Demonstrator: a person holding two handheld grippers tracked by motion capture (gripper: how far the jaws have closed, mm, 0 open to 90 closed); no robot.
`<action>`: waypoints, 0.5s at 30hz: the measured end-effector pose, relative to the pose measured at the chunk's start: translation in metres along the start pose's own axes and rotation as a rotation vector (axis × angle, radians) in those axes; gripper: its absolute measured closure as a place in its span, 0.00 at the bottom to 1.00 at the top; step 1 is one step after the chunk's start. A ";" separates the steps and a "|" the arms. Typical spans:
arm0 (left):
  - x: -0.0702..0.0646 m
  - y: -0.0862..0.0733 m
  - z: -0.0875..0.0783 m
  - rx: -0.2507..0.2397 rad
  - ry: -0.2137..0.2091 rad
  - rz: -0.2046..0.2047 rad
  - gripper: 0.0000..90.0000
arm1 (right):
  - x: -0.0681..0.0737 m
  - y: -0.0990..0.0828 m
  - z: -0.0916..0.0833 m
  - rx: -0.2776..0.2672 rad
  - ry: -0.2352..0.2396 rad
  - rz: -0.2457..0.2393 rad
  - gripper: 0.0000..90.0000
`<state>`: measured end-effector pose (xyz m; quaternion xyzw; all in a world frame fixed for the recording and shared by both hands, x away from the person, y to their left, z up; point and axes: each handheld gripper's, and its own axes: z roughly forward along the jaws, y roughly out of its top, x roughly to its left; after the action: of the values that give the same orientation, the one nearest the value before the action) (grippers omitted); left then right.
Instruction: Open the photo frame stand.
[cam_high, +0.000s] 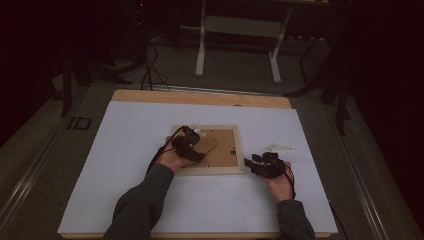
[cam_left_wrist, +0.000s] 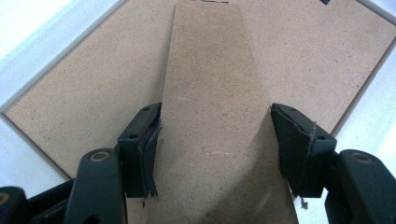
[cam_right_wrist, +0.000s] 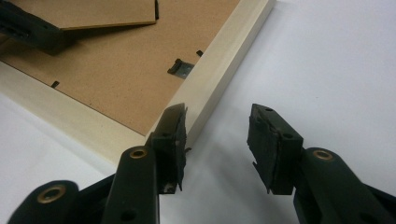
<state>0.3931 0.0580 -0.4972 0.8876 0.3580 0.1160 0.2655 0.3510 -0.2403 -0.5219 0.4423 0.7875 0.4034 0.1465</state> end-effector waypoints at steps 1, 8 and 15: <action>0.000 0.000 0.000 -0.001 0.002 0.003 0.43 | 0.000 0.000 0.000 0.000 0.000 0.000 0.63; -0.003 -0.002 -0.002 -0.020 0.016 0.009 0.43 | -0.001 0.001 -0.001 -0.002 -0.002 0.001 0.62; -0.007 -0.004 -0.005 -0.043 0.040 0.026 0.43 | -0.001 0.002 -0.002 -0.007 -0.003 0.004 0.62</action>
<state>0.3837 0.0570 -0.4957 0.8838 0.3491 0.1449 0.2757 0.3514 -0.2418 -0.5195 0.4439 0.7851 0.4057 0.1483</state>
